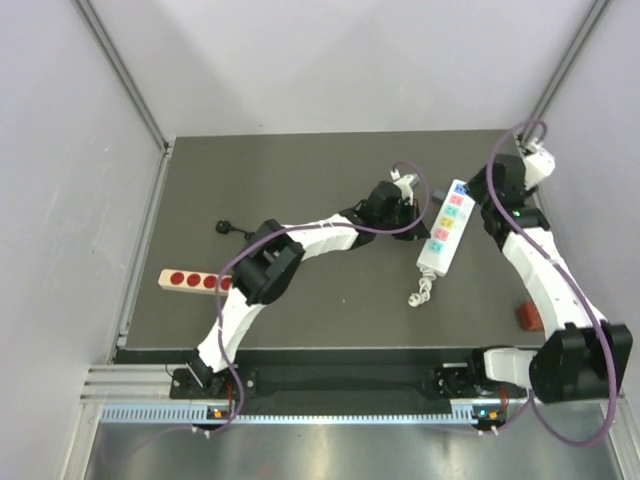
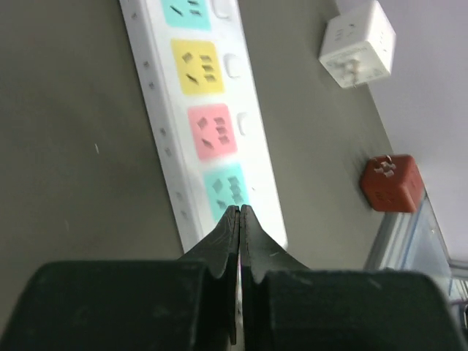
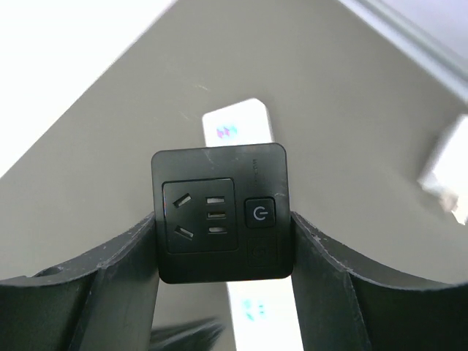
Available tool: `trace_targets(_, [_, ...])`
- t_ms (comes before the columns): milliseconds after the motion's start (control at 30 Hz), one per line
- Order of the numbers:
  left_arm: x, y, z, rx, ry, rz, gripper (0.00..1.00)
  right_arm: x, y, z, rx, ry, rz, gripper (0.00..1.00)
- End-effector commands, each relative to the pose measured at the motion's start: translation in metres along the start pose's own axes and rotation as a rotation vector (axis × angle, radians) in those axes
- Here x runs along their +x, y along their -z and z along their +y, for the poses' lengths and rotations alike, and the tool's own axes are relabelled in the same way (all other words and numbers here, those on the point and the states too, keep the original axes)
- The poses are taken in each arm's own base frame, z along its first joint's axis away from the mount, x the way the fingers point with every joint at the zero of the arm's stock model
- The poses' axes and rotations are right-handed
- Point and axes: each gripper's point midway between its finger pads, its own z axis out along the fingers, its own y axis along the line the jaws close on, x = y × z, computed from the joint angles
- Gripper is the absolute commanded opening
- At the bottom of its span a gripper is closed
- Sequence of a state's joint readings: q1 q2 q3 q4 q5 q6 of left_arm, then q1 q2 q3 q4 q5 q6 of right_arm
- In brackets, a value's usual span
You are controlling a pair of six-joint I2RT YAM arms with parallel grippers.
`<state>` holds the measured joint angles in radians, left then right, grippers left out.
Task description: Pull the plug off the socket
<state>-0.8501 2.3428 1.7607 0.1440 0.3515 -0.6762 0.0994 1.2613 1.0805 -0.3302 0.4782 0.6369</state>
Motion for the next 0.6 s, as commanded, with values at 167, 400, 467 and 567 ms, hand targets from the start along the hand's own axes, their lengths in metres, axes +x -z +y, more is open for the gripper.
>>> trace_targets(167, [0.023, 0.105, -0.074, 0.026, -0.064, -0.065, 0.0, 0.046, 0.036, -0.079, 0.023, -0.352, 0.075, 0.0])
trace_targets(400, [0.067, 0.173, -0.089, 0.021, -0.022, -0.069, 0.0, 0.084, 0.044, -0.119, 0.025, -0.581, 0.181, 0.0])
trace_targets(467, [0.084, 0.183, -0.09, 0.011, -0.024, -0.05, 0.0, 0.095, 0.041, -0.134, 0.052, -0.634, 0.208, 0.0])
trace_targets(567, [0.094, 0.203, -0.095, -0.009, -0.039, -0.057, 0.0, 0.102, 0.04, -0.146, 0.051, -0.69, 0.262, 0.0])
